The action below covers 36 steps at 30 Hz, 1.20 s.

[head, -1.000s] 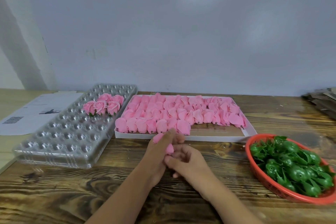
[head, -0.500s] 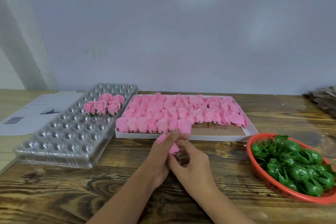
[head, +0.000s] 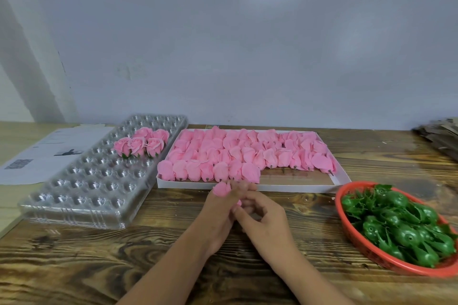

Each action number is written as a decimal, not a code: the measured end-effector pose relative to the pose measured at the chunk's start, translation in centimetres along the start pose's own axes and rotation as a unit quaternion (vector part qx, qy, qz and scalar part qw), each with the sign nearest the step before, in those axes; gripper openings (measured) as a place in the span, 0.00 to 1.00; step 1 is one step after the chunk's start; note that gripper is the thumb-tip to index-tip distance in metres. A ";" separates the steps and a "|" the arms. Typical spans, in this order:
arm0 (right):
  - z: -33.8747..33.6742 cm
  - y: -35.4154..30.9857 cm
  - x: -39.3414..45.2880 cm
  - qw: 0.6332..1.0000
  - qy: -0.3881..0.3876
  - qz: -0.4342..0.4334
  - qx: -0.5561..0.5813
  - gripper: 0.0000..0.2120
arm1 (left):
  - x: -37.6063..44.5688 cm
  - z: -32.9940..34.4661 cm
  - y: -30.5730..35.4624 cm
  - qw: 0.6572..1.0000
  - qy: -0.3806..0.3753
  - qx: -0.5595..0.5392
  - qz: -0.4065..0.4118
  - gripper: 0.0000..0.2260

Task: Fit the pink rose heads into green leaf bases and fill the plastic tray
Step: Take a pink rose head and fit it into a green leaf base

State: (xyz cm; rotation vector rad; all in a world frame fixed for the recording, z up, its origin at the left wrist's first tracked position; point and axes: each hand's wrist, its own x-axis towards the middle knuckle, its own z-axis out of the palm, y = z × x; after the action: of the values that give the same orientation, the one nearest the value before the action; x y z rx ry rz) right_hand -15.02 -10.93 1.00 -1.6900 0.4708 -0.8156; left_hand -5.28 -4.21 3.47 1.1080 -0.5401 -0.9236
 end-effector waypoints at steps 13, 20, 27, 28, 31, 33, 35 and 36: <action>0.2 0.2 0.0 1.000 0.007 0.010 0.008 0.12 | 0.1 0.2 -0.2 0.999 0.012 0.006 -0.037 0.22; -0.1 0.3 0.3 0.999 -0.034 0.010 0.037 0.07 | 0.2 0.0 -0.2 0.999 -0.001 0.000 -0.033 0.22; 0.0 0.9 0.3 0.998 -0.036 0.013 0.047 0.06 | 0.5 -0.3 -0.6 0.999 0.021 -0.016 -0.026 0.17; 0.0 0.9 0.3 0.998 -0.035 0.013 0.047 0.07 | 0.5 -0.3 -0.6 0.999 0.022 -0.018 -0.025 0.17; 0.1 0.7 0.2 0.999 -0.030 0.001 0.036 0.07 | 0.7 -0.4 -0.7 0.999 0.012 -0.027 -0.021 0.23; 0.0 0.6 0.1 0.999 -0.028 -0.009 0.034 0.10 | 0.8 -0.5 -0.7 0.999 -0.006 -0.033 -0.021 0.30; 0.0 0.5 0.1 0.999 -0.026 -0.015 0.037 0.11 | 0.7 -0.5 -0.5 0.999 -0.029 -0.037 -0.022 0.37; 0.0 0.4 0.2 0.999 -0.025 -0.013 0.042 0.11 | 0.7 -0.5 -0.4 0.998 -0.039 -0.035 -0.022 0.40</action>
State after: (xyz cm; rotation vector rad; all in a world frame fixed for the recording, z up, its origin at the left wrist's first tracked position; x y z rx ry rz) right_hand -14.86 -11.15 0.64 -1.6390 0.3750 -0.7991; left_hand -4.71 -4.57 2.82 1.0275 -0.5435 -1.0204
